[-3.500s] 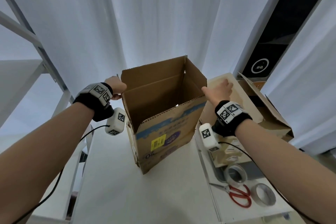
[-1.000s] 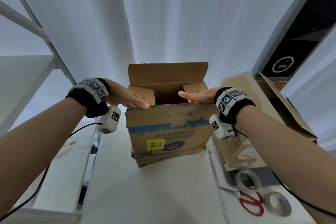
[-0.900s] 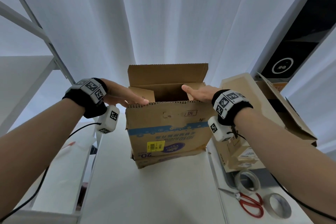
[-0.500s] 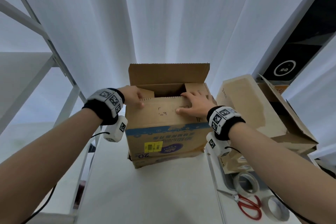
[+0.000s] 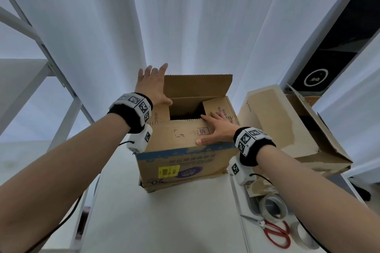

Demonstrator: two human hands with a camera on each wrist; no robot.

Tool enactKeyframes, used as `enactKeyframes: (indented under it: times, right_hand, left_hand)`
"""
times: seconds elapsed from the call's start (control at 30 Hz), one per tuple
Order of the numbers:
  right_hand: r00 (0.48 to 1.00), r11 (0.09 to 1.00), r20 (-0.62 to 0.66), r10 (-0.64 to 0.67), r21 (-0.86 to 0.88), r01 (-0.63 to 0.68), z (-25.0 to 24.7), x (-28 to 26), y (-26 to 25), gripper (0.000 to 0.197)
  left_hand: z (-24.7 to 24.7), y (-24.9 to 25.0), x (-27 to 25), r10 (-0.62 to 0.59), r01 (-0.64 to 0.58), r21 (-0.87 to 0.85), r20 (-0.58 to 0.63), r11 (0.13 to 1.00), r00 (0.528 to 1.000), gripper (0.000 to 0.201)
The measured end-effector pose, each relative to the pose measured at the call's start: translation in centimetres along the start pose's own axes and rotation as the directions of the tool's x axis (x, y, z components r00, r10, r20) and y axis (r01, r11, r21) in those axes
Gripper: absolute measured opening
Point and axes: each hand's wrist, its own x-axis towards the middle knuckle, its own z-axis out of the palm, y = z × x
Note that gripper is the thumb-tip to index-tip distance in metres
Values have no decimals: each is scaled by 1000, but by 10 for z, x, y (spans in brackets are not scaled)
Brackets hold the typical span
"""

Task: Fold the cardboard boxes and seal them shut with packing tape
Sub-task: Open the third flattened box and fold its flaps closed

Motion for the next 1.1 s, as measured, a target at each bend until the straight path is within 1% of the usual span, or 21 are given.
enactKeyframes:
  times: [0.07,0.1,0.13,0.2,0.23,0.3,0.37,0.53,0.6,0.67,0.73,0.8,0.93,1.0,1.1]
  right_hand:
    - [1000,1000,-14,10,22,-10,3,1,3,115]
    - [999,999,-32,22,36,-20,5,0,4,116]
    - [998,998,-59,33,54,-30,7,-2,5,118]
    - [987,995,-156,41,98,-26,14,-5,8,117]
    - [975,992,-218,43,125,-15,18,-7,9,116]
    - [951,986,-304,57,164,-7,24,-9,11,115]
    - [947,985,-315,71,170,-17,27,-11,9,114]
    - [920,986,-381,89,168,-25,21,-12,4,111]
    - [896,985,-438,76,170,0,20,-10,5,108]
    - [877,985,-478,45,168,41,18,-8,5,102]
    - [889,985,-457,44,169,38,16,-8,4,99]
    - [903,985,-422,82,174,-8,17,-5,5,102]
    - [918,982,-371,136,171,-77,24,1,10,107]
    - [919,984,-370,138,158,-84,25,3,11,107]
    - [920,981,-359,153,166,-99,23,4,11,103]
  left_hand:
    - [-3,5,0,0,-2,39,59,999,998,104]
    - [-2,7,-3,18,-21,35,76,999,997,91]
    - [1,9,-6,38,-38,0,85,999,996,74]
    - [12,13,-15,51,-43,-95,81,995,995,31]
    - [19,13,-20,48,-39,-106,79,994,996,20]
    - [33,14,-25,30,-23,-67,102,997,994,24]
    - [40,16,-29,15,-13,-10,157,1000,987,20]
    - [33,21,-28,55,-57,2,185,998,981,5]
    - [31,24,-29,79,-86,19,244,996,967,21]
    - [33,29,-32,106,-126,47,309,991,945,40]
    - [39,34,-35,120,-157,82,344,984,931,64]
    - [39,42,-39,121,-170,92,394,981,911,80]
    - [37,59,-43,147,-211,87,469,974,871,102]
    - [40,68,-44,139,-221,121,476,968,869,112]
    - [46,81,-45,130,-231,161,472,960,872,116]
